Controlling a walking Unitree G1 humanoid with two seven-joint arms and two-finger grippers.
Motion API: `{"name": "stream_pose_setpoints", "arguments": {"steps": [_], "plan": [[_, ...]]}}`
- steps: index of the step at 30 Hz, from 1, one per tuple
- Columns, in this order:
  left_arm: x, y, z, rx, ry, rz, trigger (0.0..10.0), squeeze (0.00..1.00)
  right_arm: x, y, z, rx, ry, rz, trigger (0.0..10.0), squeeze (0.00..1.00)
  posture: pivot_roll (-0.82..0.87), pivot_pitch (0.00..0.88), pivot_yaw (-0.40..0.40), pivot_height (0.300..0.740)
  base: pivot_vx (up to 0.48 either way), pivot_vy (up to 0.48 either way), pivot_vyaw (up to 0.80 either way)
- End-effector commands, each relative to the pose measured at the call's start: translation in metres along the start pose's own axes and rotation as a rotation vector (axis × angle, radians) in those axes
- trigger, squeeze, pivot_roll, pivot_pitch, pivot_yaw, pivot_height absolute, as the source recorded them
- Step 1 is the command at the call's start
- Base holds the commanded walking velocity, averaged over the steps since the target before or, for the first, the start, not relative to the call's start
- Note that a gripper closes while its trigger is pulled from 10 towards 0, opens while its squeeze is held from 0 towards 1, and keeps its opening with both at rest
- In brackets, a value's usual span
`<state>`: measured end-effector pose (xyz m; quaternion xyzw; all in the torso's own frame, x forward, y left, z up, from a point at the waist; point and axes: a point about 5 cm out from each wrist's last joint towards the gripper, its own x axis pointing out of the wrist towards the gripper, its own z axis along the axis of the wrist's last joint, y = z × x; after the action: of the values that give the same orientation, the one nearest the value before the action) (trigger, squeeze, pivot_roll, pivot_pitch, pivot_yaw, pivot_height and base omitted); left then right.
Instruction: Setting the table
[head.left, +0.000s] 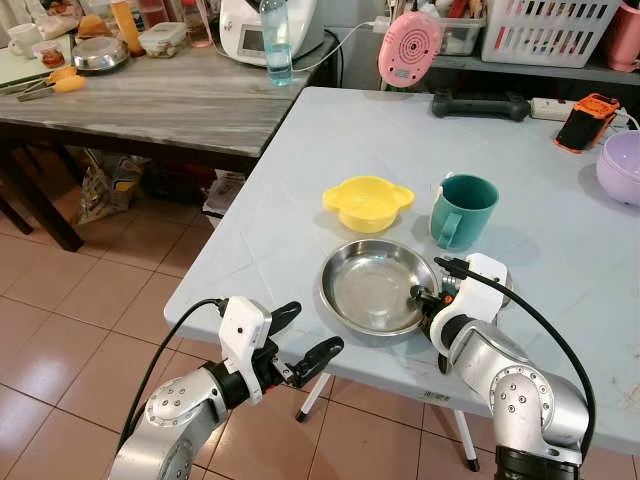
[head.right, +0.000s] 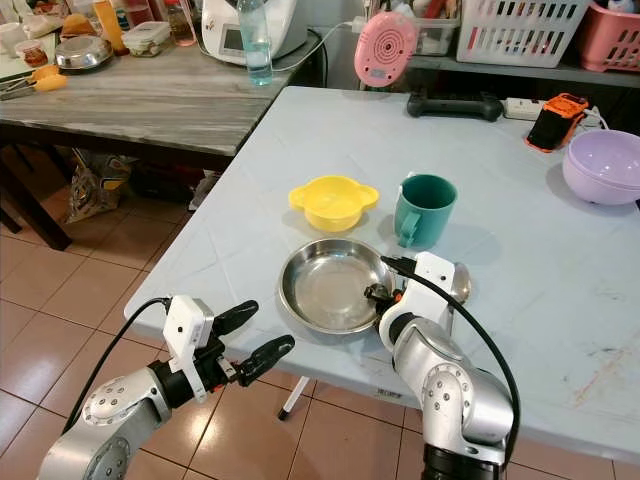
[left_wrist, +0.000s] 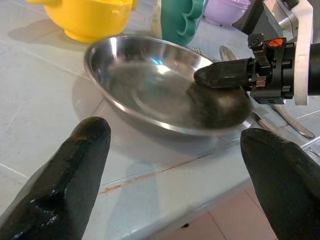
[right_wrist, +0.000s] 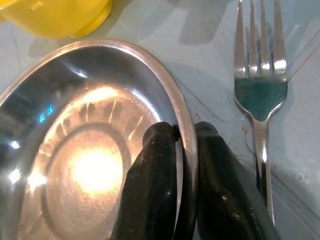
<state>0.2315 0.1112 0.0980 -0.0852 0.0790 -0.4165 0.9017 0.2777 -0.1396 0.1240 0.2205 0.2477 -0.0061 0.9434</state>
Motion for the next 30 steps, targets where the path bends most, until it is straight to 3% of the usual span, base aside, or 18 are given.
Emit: {"name": "stream_pose_setpoints", "arguments": {"steps": [1, 17, 21, 23, 30], "plan": [[-0.001, -0.001, 0.004, 0.016, 0.001, -0.013, 10.0, 0.0, 0.002, 0.011, -0.025, 0.079, 0.095, 0.022, 0.0, 0.0, -0.12, 0.085, 0.044, 0.74, 0.0, 0.0, 0.0], [-0.001, 0.003, 0.002, 0.028, 0.002, -0.002, 10.0, 0.0, 0.001, 0.013, -0.007, -0.012, -0.039, 0.034, 0.0, 0.0, -0.11, 0.076, 0.046, 0.74, 0.0, 0.0, 0.0], [-0.003, 0.011, 0.003, 0.032, -0.022, 0.076, 10.0, 0.0, -0.003, 0.016, 0.001, -0.051, -0.112, 0.067, 0.0, 0.0, -0.11, 0.076, 0.048, 0.74, 0.0, 0.0, 0.0], [-0.005, 0.021, 0.006, 0.013, -0.051, 0.133, 10.0, 0.0, -0.007, 0.016, 0.008, -0.123, -0.178, 0.087, 0.0, 0.0, -0.11, 0.07, 0.051, 0.74, 0.0, 0.0, 0.0], [-0.007, 0.038, 0.014, 0.021, -0.091, 0.231, 10.0, 0.0, -0.018, 0.019, 0.02, -0.237, -0.327, 0.129, 0.0, 0.0, -0.1, 0.058, 0.053, 0.74, 0.0, 0.0, 0.0]]}}
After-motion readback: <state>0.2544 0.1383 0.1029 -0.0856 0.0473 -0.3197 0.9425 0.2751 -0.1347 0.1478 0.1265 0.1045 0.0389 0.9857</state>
